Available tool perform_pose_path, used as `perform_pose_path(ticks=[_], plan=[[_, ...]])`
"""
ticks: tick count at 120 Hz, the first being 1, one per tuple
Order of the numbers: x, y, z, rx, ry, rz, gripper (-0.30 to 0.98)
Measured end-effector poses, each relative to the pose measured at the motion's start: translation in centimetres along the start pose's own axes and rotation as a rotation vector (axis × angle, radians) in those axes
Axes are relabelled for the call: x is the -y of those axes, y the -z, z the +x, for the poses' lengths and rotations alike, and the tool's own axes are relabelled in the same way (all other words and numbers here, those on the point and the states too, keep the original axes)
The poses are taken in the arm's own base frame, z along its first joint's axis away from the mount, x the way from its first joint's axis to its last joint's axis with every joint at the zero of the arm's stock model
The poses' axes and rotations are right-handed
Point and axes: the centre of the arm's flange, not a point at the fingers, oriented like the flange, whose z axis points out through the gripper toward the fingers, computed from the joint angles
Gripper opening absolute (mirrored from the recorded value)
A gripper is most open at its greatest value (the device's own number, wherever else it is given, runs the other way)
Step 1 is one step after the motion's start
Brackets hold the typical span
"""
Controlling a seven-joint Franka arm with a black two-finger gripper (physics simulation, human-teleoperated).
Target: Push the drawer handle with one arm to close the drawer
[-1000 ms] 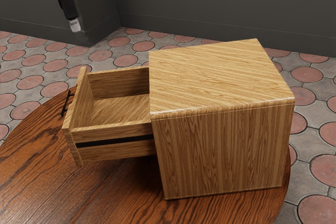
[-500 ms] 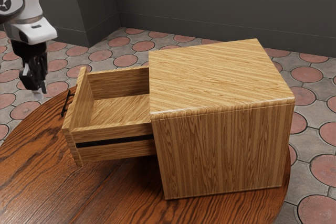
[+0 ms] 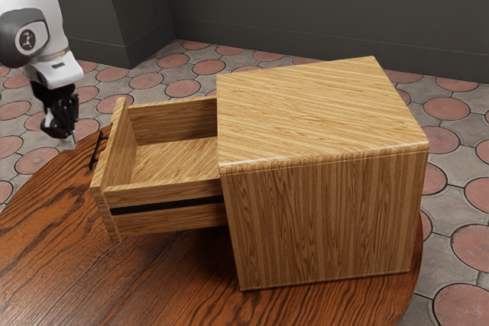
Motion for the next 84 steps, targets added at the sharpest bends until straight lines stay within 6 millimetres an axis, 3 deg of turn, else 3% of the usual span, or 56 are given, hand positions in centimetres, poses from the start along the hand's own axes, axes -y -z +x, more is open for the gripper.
perform_pose_path(ticks=[23,58,84], plan=[[0.9,-1.0,1.3,-0.006,-0.041,0.006,-0.10],[0.0,-1.0,5.5,-0.016,-0.108,0.022,-0.10],[-0.1,-1.3,6.6,-0.031,-0.096,0.014,-0.10]])
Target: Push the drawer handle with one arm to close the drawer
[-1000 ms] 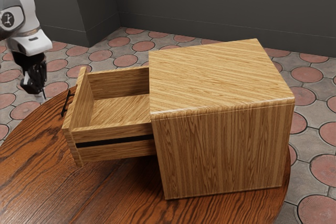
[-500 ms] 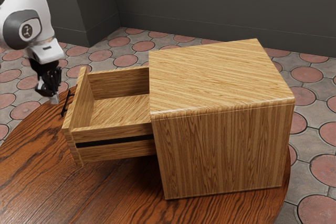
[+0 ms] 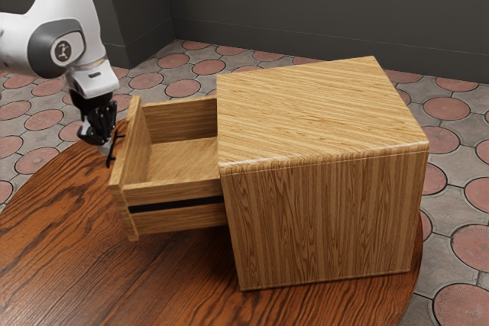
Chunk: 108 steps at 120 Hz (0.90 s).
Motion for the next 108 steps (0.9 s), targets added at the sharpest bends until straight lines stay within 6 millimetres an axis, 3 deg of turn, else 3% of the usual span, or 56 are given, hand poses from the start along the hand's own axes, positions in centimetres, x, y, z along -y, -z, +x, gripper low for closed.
perform_pose_path(ticks=[36,108], plan=[[0.8,-0.7,0.9,-0.037,0.068,-0.024,-0.11],[1.4,0.5,6.3,-0.057,0.087,-0.007,-0.09]])
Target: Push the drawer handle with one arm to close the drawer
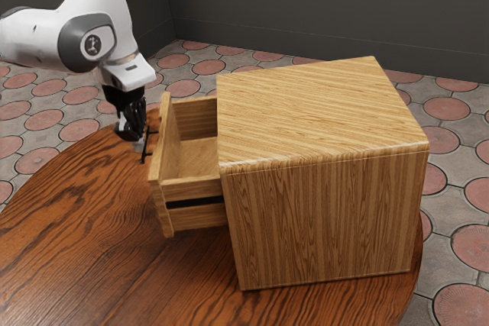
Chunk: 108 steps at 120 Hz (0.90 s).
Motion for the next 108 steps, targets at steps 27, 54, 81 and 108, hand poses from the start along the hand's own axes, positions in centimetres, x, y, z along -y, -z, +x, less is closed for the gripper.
perform_pose_path(ticks=[27,54,81,108], plan=[[-0.4,0.5,1.4,-0.007,0.012,0.008,-0.10],[0.0,0.6,2.7,-0.018,0.026,0.008,-0.10],[0.1,0.6,4.9,-0.027,0.021,0.006,-0.10],[-0.1,0.8,7.5,-0.037,0.006,0.008,-0.10]])
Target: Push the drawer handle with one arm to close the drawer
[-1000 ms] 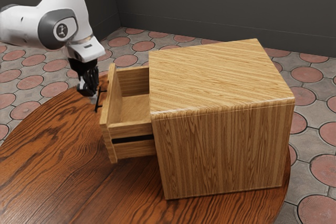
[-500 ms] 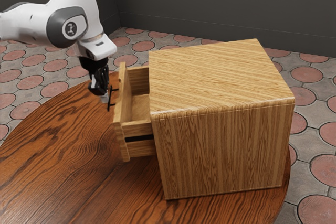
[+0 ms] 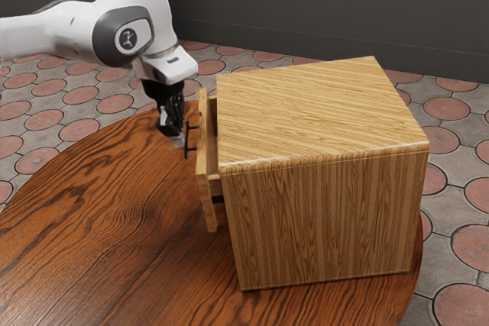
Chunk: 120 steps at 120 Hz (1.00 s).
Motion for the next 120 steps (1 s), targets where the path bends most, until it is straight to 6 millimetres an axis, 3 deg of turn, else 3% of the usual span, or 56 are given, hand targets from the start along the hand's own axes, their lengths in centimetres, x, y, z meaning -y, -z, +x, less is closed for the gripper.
perform_pose_path(ticks=[35,70,120], plan=[[0.5,-0.6,2.2,-0.010,-0.002,-0.011,-0.10],[1.8,-1.0,2.6,-0.016,0.017,-0.015,-0.10],[1.9,-1.3,3.4,-0.017,0.020,-0.020,-0.10]])
